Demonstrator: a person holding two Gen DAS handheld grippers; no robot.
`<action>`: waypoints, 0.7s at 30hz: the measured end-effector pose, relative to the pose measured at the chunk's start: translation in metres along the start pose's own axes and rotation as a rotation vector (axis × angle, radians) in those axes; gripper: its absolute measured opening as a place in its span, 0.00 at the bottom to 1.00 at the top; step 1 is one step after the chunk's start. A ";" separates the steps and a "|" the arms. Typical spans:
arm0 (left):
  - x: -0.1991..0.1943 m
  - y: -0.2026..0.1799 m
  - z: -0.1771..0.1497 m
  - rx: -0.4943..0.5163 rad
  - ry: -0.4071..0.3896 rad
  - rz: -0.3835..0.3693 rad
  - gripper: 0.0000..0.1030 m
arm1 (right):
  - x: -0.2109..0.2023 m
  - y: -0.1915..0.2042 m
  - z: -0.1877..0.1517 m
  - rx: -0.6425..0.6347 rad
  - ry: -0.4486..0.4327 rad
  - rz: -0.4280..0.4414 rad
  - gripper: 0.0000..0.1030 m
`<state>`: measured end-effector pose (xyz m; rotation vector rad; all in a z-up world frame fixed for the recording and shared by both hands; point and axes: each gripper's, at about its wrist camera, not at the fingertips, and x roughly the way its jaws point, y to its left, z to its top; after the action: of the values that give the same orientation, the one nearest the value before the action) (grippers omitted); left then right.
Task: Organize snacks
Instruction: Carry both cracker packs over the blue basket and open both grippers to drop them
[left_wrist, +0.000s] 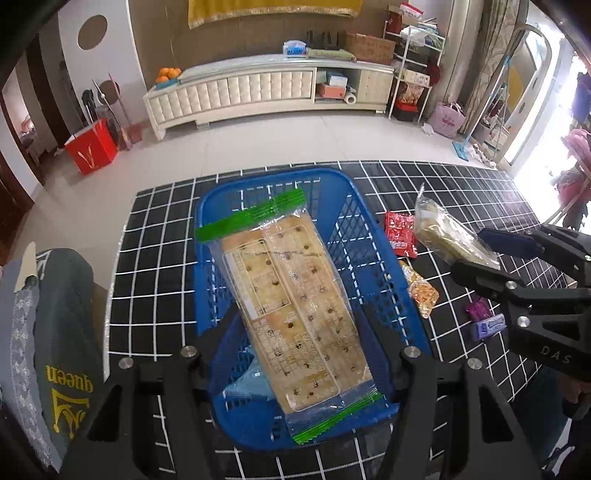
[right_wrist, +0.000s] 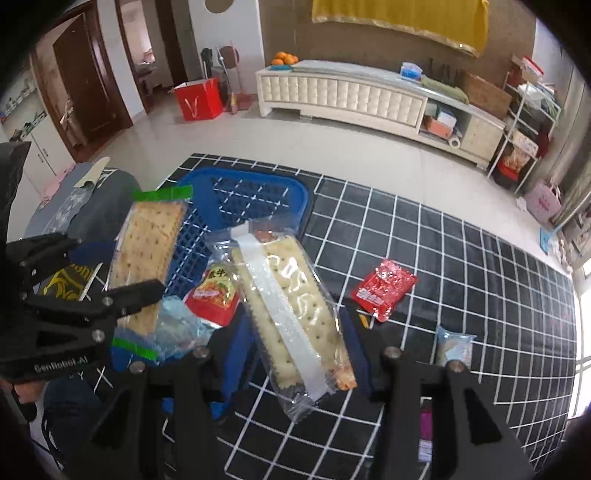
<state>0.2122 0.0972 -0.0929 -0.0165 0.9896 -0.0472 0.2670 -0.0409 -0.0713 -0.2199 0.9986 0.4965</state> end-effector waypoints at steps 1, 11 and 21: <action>0.007 0.001 0.002 0.000 0.008 -0.006 0.57 | 0.004 0.000 0.002 0.006 0.003 -0.003 0.52; 0.056 -0.003 0.022 0.014 0.061 -0.057 0.57 | 0.014 -0.010 0.004 0.044 -0.010 -0.031 0.52; 0.089 -0.010 0.032 0.003 0.126 -0.036 0.63 | 0.003 -0.013 0.002 0.042 -0.016 -0.039 0.52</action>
<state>0.2872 0.0825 -0.1494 -0.0288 1.1155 -0.0834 0.2758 -0.0503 -0.0735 -0.1968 0.9865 0.4411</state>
